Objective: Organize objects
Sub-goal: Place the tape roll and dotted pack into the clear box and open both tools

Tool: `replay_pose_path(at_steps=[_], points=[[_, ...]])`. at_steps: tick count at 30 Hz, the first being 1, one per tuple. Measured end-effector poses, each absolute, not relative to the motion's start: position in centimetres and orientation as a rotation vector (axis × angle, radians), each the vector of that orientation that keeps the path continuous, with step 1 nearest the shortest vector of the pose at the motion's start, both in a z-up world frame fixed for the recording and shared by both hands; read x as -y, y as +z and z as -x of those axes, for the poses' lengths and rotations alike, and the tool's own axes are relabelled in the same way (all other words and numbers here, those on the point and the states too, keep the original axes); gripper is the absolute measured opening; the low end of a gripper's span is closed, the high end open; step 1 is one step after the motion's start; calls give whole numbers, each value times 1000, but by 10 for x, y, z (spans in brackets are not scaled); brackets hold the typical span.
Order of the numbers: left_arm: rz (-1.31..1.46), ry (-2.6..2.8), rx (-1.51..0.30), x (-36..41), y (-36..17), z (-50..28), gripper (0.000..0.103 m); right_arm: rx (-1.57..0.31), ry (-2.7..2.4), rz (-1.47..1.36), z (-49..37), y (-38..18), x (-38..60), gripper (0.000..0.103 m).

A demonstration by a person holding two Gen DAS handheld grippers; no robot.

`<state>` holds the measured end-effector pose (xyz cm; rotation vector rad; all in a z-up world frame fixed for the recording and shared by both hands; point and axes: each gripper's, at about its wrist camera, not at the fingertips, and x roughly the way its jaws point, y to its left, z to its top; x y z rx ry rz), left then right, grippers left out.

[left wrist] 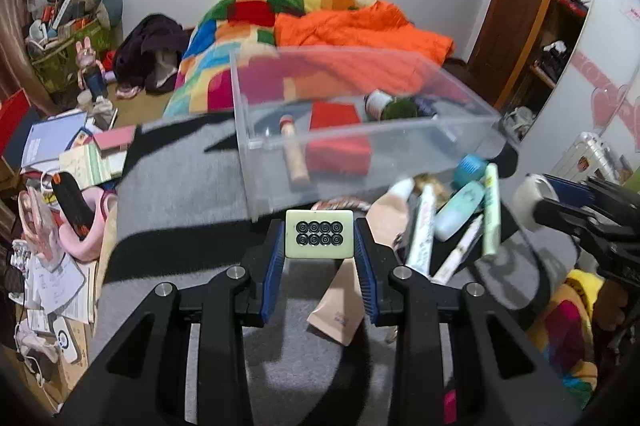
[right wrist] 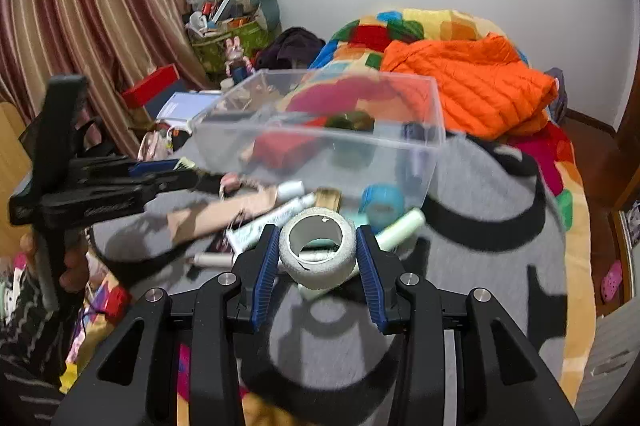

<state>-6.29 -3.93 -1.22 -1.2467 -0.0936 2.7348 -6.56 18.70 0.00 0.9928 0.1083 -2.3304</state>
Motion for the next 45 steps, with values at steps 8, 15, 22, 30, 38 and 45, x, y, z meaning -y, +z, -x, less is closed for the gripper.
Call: replay_pose_path(at_steps=[8,15,22,30,38,45], points=[[1106,2788,113,41,23,64,33,-116,-2388,-914,89,24,-178,36],[1061,2836,117,43,37,78,33,-105,-2425,-869,114,42,-165,36],[1116,2839,105,45,31,103,33,-120,-2428,-893,141,42,-150,36],[1272,2777,81,45,4,134,33,-148,-2409,-1043,182,12,-131,36],[1331,2728,93,44,-5,149,33,-103,-2321,-1202,209,-18,-123,36],[1337,2726,102,44,-7,150,34,-142,-2305,-1237,209,-24,-117,36]])
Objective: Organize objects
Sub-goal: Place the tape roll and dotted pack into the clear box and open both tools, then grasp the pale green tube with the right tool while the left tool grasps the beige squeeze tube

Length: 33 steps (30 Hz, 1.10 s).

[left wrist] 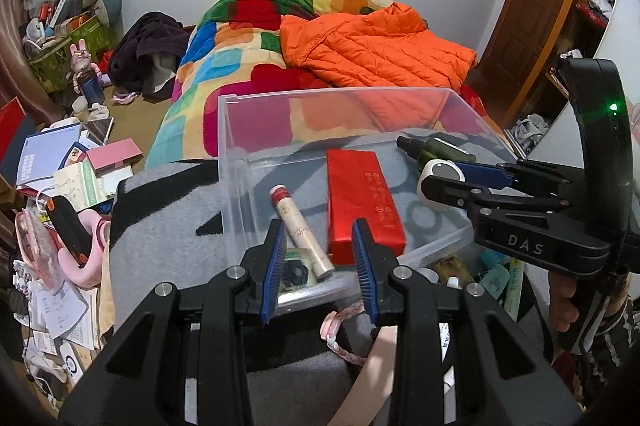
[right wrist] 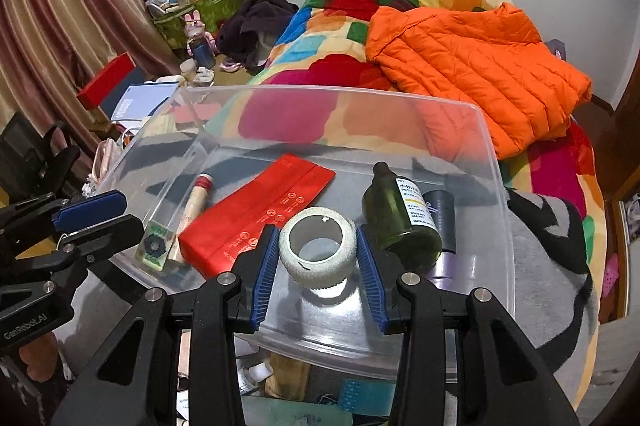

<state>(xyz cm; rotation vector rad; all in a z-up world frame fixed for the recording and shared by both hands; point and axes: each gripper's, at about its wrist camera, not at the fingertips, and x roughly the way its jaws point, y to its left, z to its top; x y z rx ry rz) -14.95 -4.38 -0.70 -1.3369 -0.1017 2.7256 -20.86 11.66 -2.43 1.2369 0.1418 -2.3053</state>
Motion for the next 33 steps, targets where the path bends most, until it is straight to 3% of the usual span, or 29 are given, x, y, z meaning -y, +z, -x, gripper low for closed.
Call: replay_pose_path(at_steps=[6,19,23,33], points=[[1309,2732,86,41,0,142,38,-142,-2298,-1233,205,-20,-118,42],[1176,2758,1,27,23,100,69,-85,-2375,-1076,167,19,-150,59],[1220,2730,-39,23,8,87,70,-50,-2419,-1058,149,19,-173,66],[1403,2628,-48,22,-49,70,70,67,-2366,-1252,125,-30,-211,67]])
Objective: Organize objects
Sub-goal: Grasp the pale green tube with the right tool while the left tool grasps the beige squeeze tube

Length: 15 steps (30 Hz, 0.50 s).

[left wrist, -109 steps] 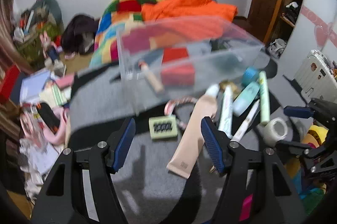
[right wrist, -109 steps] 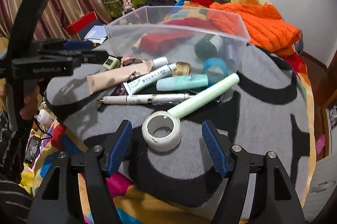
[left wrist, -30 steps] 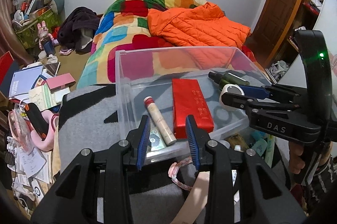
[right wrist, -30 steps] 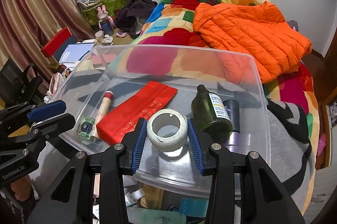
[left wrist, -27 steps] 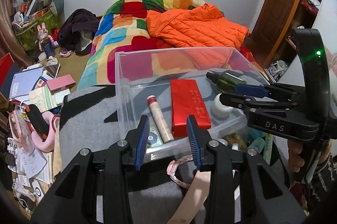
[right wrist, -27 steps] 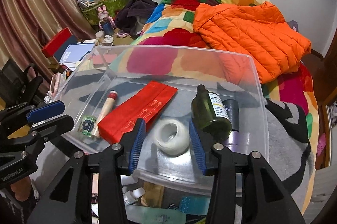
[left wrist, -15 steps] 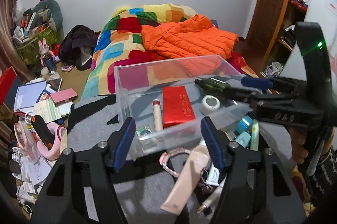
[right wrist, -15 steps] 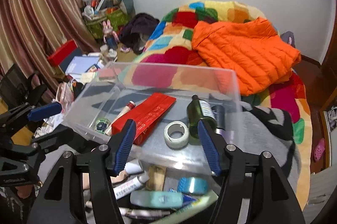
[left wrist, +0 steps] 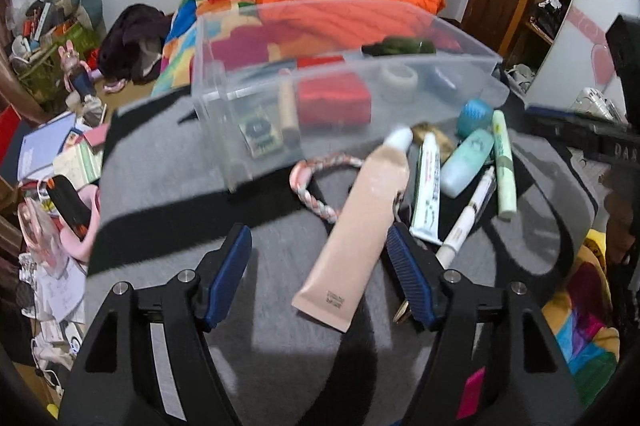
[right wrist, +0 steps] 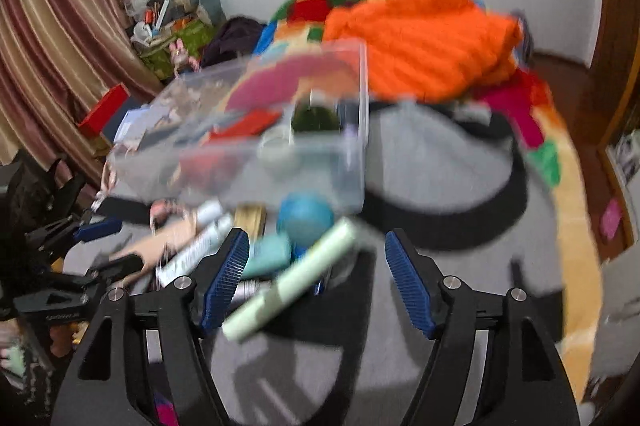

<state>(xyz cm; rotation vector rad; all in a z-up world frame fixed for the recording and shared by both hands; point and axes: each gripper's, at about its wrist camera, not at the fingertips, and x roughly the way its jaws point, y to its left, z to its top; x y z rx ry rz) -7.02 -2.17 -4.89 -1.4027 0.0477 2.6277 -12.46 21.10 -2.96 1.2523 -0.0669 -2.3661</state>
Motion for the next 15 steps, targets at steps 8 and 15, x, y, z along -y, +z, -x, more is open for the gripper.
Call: replay_pose_path(at_steps=[8,15], points=[[1348,2625,13,14,-53,60,35,85,-2304,-1312,115,-59,-196,67],[1292,2722,-80,17,-42,25,14,20,-2342,-1291,106,-60,-201,39]])
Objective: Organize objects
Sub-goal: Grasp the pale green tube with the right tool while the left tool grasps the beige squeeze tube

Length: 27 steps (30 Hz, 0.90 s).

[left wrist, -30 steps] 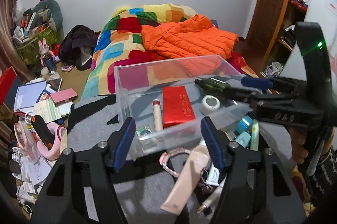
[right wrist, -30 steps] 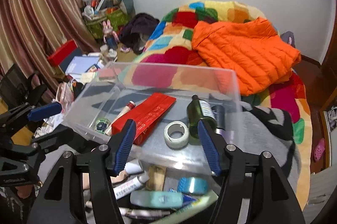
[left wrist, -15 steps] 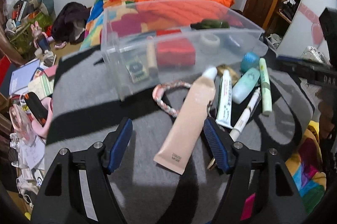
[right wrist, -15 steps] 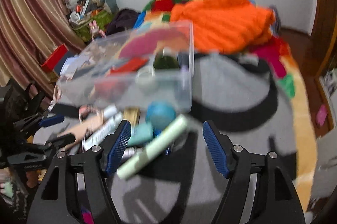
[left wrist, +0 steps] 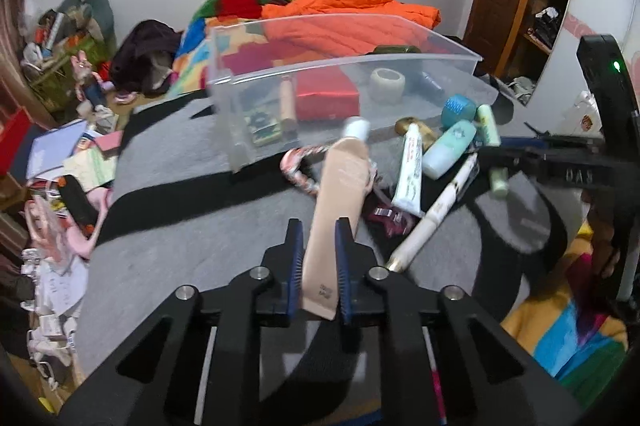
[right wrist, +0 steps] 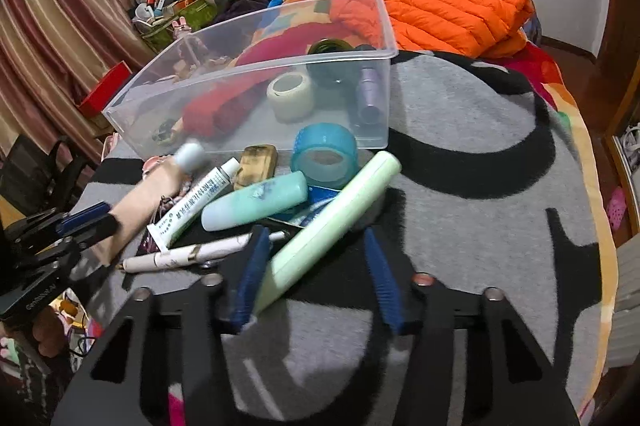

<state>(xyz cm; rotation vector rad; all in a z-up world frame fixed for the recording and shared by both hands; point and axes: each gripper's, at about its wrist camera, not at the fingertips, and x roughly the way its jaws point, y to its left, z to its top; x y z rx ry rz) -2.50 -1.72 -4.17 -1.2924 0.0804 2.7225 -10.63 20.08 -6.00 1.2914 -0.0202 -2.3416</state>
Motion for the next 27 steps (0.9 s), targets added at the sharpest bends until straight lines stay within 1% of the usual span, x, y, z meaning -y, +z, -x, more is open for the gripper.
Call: replay_pose_path(at_steps=[4,5,9,12,14,16,21,23,27], points=[[1310,2733,-113,22,-42,5,13,-20,-2359,-1294,102,-61,-209,22],[1311,2731,-120,23,-41,0,13,-24,-2362,-1295,101,-61,-212,19],[1330,2707,-163,25,-37,-9,14,-13,-2366,-1309,96,-62,-227,14],[1325,2698,-145,27,-30,-2,25,-18,-2370,-1311,92,-62,-235,14],[1315,2706,-129,26,-26,8,42,-38,-2370,-1309,89,-61,-236,14],[1299,2696,-100,25,-22,19,48,-86,-2370,-1301,86,-58,-235,14],[1302,2662,-84,16,-21,54,48,-125,-2378,-1273,86,-51,-231,15],[1314,2637,-82,11,-23,68,40,-137,-2385,-1263,89,-49,-229,17],[1349,2598,-93,5,-30,88,38,-154,-2390,-1258,97,-51,-223,17]])
